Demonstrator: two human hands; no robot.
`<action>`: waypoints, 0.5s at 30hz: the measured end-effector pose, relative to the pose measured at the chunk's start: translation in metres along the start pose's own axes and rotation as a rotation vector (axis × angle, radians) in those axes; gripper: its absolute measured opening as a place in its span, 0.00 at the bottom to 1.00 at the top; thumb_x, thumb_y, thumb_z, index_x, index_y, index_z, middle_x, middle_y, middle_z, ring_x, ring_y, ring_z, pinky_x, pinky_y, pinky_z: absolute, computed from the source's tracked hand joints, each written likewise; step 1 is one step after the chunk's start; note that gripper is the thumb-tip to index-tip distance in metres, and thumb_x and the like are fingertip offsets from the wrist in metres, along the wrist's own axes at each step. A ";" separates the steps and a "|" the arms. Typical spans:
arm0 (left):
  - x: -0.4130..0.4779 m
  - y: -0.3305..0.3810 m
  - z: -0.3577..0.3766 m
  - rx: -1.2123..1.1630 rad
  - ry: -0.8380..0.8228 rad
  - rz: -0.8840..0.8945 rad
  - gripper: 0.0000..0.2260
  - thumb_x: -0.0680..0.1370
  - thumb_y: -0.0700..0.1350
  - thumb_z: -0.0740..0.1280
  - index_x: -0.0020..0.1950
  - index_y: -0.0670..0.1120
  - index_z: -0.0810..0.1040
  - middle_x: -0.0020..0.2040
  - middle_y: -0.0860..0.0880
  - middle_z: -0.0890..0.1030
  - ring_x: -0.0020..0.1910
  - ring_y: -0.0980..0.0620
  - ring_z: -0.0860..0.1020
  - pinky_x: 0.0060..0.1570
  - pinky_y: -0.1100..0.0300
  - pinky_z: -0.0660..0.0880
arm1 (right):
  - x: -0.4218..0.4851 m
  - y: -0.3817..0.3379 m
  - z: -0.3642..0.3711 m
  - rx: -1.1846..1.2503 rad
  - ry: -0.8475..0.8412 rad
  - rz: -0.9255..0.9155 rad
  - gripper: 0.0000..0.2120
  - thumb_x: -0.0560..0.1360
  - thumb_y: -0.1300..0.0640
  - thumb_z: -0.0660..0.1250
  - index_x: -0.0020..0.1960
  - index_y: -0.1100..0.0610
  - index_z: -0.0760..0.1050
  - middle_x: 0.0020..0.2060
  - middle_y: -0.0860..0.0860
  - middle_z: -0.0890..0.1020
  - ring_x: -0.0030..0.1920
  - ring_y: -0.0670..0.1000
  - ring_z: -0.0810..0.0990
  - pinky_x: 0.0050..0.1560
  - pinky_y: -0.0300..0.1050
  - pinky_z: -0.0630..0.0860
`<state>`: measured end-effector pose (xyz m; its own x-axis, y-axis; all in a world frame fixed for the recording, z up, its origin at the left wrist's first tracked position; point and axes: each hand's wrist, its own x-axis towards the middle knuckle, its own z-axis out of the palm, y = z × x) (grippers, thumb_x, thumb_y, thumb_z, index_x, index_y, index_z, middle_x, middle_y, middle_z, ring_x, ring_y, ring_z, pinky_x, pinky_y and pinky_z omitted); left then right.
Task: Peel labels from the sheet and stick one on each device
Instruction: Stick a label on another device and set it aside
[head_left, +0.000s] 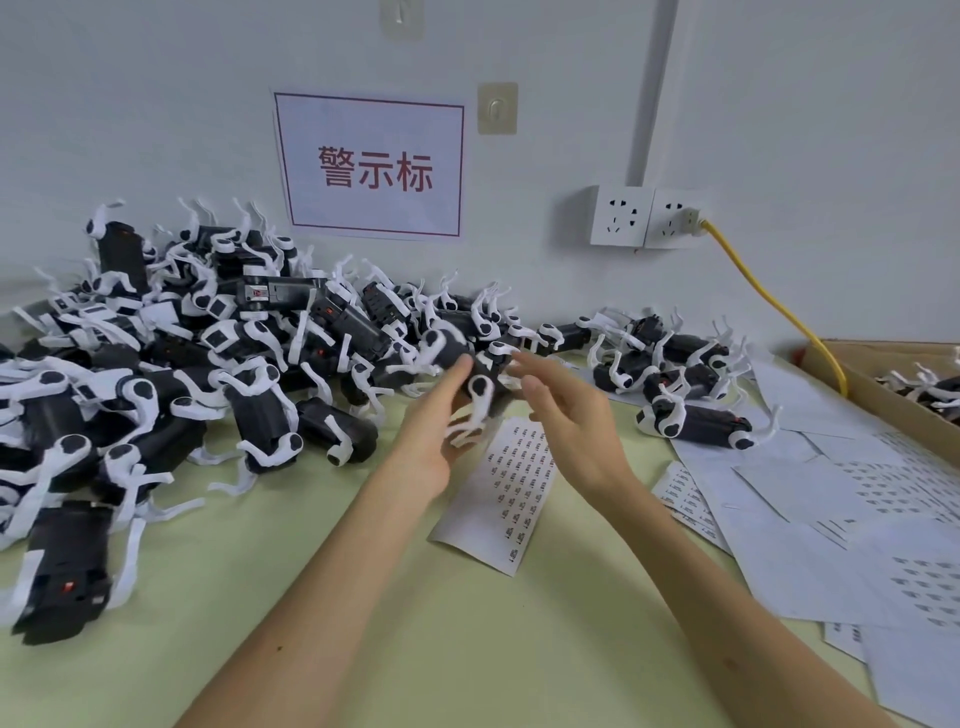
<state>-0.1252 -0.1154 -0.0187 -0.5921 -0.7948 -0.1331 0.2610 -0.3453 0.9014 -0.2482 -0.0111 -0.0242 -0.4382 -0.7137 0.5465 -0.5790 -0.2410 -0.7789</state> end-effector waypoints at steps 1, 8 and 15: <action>0.002 0.003 -0.004 -0.093 0.005 -0.018 0.16 0.77 0.56 0.73 0.53 0.44 0.84 0.48 0.45 0.87 0.40 0.49 0.84 0.44 0.55 0.80 | 0.001 0.003 -0.001 -0.042 0.015 0.023 0.17 0.83 0.55 0.63 0.72 0.47 0.75 0.59 0.41 0.83 0.58 0.40 0.81 0.59 0.43 0.77; 0.006 0.010 -0.018 -0.340 -0.041 -0.070 0.16 0.70 0.59 0.75 0.38 0.45 0.84 0.39 0.48 0.80 0.34 0.52 0.75 0.38 0.59 0.68 | 0.005 0.042 -0.008 -0.796 -0.373 0.355 0.33 0.81 0.43 0.64 0.81 0.50 0.57 0.77 0.51 0.67 0.77 0.56 0.64 0.74 0.58 0.60; -0.001 0.010 -0.013 -0.134 -0.154 0.041 0.17 0.82 0.53 0.64 0.33 0.51 0.77 0.45 0.44 0.75 0.27 0.51 0.73 0.27 0.62 0.67 | 0.008 0.041 -0.008 -0.538 -0.214 0.328 0.36 0.73 0.55 0.76 0.76 0.47 0.63 0.62 0.48 0.75 0.61 0.51 0.76 0.62 0.53 0.75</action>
<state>-0.1120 -0.1248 -0.0150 -0.6858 -0.7274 -0.0237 0.3804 -0.3861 0.8404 -0.2812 -0.0210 -0.0493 -0.5362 -0.8222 0.1912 -0.7256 0.3332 -0.6021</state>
